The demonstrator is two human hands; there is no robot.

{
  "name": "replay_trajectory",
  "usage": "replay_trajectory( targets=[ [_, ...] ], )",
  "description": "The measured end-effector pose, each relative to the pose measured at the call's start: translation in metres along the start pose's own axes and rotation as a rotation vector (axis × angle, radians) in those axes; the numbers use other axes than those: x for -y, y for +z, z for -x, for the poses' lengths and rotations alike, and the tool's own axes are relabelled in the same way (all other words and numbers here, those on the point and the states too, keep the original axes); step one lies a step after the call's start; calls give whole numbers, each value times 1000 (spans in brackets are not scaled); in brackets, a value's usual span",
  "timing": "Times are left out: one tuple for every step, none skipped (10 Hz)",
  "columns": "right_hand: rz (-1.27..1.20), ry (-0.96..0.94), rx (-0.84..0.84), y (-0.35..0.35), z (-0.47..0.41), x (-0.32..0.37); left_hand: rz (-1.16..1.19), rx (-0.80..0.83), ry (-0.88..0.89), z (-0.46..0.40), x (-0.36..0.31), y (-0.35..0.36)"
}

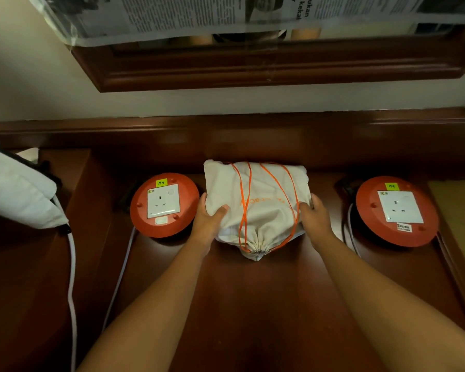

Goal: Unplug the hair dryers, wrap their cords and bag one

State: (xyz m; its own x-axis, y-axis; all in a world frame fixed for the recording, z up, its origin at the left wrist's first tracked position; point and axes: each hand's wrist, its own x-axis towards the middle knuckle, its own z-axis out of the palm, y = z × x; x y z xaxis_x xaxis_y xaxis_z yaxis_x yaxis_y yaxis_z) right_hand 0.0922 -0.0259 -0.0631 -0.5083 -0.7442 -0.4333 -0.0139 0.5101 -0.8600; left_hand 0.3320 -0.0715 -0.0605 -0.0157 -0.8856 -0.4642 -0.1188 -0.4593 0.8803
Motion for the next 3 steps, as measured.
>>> replay_trajectory(
  targets=[
    [-6,-7,-12,-6,12,-1,-97,-36,26,13,-9,-5],
    [-15,-1,-62,-15,35,5,-127,-45,58,39,-22,-12],
    [-35,-32,-74,-23,60,15,-134,-33,62,60,-34,-18]
  ],
)
